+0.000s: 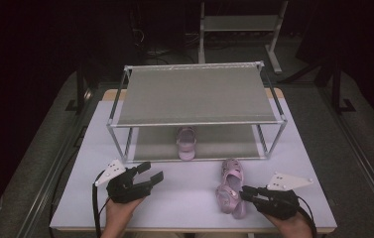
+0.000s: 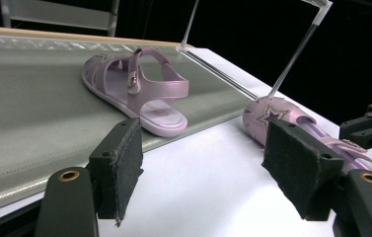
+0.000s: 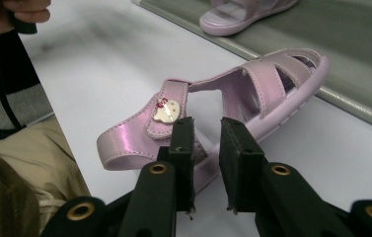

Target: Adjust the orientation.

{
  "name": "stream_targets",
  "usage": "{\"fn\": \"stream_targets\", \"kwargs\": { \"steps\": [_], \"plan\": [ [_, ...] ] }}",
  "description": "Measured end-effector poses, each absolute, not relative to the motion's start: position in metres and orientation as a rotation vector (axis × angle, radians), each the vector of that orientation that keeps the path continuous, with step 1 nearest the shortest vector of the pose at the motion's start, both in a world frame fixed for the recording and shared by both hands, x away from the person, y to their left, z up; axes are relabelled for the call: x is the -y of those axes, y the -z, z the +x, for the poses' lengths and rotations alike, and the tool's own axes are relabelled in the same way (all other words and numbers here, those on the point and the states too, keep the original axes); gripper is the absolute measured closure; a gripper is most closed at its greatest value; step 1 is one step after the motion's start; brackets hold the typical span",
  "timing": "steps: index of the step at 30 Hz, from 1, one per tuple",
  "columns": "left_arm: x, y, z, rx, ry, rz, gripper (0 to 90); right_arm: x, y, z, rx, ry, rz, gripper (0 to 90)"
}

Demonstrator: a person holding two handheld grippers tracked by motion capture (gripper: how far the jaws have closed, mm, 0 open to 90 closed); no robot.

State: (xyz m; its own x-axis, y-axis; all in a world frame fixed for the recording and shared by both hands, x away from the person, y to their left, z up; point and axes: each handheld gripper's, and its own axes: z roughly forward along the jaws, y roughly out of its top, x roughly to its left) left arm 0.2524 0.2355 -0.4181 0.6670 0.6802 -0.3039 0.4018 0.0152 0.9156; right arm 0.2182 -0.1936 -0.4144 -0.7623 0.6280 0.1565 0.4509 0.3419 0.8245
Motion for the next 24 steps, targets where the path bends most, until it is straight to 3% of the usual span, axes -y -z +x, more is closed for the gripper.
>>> {"fn": "stream_targets", "kwargs": {
  "steps": [5, 13, 24],
  "plan": [
    [-0.235, 0.417, 0.252, -0.9, -0.279, 1.609, 31.0, 0.205, 0.418, 0.218, -2.38, -1.38, 1.069, 68.5],
    [-0.233, 0.418, 0.252, -0.903, -0.272, 1.609, 31.0, 0.223, 0.426, 0.221, -2.34, -1.354, 1.208, 66.1],
    [-0.236, 0.418, 0.252, -0.92, -0.266, 1.593, 31.0, 0.246, 0.426, 0.223, -2.302, -1.362, 1.367, 38.0]
  ]
}}
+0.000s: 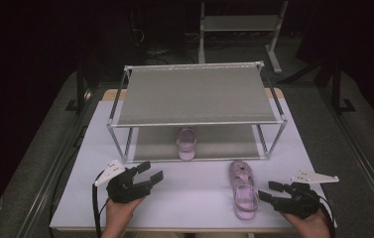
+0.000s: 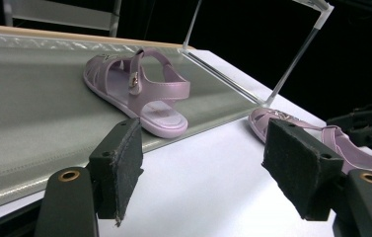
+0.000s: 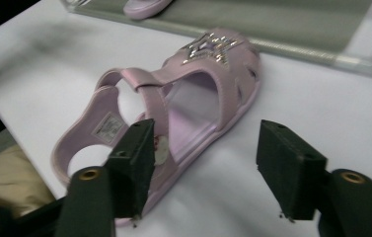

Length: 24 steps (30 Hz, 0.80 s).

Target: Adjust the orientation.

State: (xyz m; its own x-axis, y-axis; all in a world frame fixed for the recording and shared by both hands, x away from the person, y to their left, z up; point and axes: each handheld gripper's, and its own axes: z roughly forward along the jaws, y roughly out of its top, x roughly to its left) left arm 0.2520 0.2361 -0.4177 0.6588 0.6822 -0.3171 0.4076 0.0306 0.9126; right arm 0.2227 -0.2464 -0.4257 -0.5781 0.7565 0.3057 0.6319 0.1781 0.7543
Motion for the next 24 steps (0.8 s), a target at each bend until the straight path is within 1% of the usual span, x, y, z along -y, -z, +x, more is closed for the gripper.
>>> {"fn": "stream_targets", "kwargs": {
  "steps": [2, 6, 11, 17, 24],
  "plan": [
    [-0.236, 0.418, 0.252, -0.928, -0.267, 1.592, 31.3, 0.244, 0.425, 0.222, -2.315, -1.355, 1.374, 32.2],
    [-0.238, 0.418, 0.252, -0.939, -0.269, 1.585, 31.7, 0.239, 0.42, 0.218, -2.322, -1.363, 1.34, 35.3],
    [-0.239, 0.418, 0.252, -0.95, -0.275, 1.577, 31.7, 0.239, 0.416, 0.212, -2.314, -1.424, 1.337, 37.1],
    [-0.238, 0.418, 0.251, -0.948, -0.274, 1.576, 32.0, 0.233, 0.419, 0.211, -2.325, -1.468, 1.322, 43.0],
    [-0.237, 0.419, 0.251, -0.934, -0.282, 1.586, 32.0, 0.221, 0.423, 0.208, -2.282, -1.436, 1.411, 55.4]
  ]
}}
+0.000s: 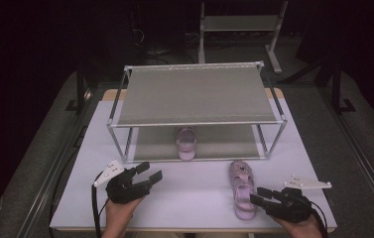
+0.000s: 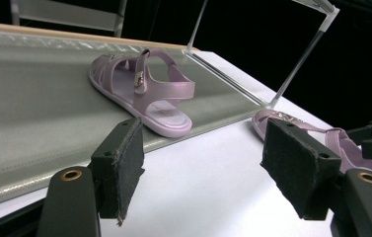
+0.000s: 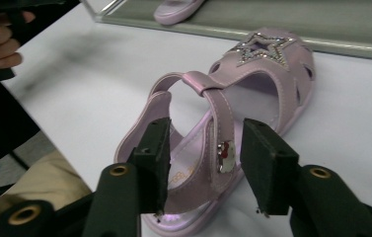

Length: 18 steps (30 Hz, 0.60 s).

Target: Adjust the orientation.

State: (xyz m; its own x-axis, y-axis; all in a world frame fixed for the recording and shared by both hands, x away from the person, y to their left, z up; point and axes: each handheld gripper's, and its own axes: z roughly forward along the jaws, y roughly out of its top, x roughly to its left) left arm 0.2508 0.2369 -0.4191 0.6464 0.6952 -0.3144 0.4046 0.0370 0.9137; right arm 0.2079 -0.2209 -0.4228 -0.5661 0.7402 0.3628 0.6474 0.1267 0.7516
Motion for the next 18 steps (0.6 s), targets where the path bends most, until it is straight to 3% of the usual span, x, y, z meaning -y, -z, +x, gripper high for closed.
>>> {"fn": "stream_targets", "kwargs": {
  "steps": [4, 12, 18],
  "plan": [
    [-0.2362, 0.4185, 0.2505, -0.927, -0.295, 1.591, 32.0, 0.2187, 0.4217, 0.2033, -2.211, -1.411, 1.455, 61.2],
    [-0.2376, 0.4193, 0.2517, -0.923, -0.304, 1.599, 31.9, 0.2133, 0.4265, 0.2062, -2.218, -1.39, 1.482, 57.8],
    [-0.2407, 0.4194, 0.2537, -0.926, -0.31, 1.595, 31.9, 0.2114, 0.4298, 0.2078, -2.22, -1.357, 1.496, 61.1]
  ]
}}
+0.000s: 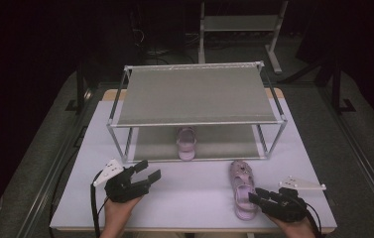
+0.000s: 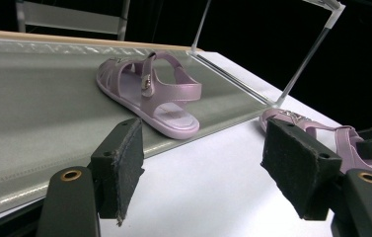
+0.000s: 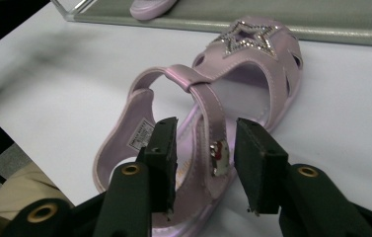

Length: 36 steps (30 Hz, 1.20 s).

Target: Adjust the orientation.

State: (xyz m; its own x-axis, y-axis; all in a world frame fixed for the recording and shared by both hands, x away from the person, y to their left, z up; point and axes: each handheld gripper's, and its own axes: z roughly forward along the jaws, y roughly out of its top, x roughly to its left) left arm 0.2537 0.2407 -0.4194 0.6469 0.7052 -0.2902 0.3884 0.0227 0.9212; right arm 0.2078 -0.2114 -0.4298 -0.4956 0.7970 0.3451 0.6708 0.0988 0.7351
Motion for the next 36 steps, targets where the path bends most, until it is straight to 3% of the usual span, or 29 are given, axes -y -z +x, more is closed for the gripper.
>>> {"fn": "stream_targets", "kwargs": {
  "steps": [13, 36],
  "plan": [
    [-0.239, 0.419, 0.252, -0.912, -0.314, 1.603, 31.8, 0.215, 0.43, 0.208, -2.215, -1.33, 1.536, 74.3],
    [-0.241, 0.418, 0.252, -0.892, -0.333, 1.618, 29.7, 0.225, 0.429, 0.208, -2.178, -1.393, 1.574, 80.2]
  ]
}}
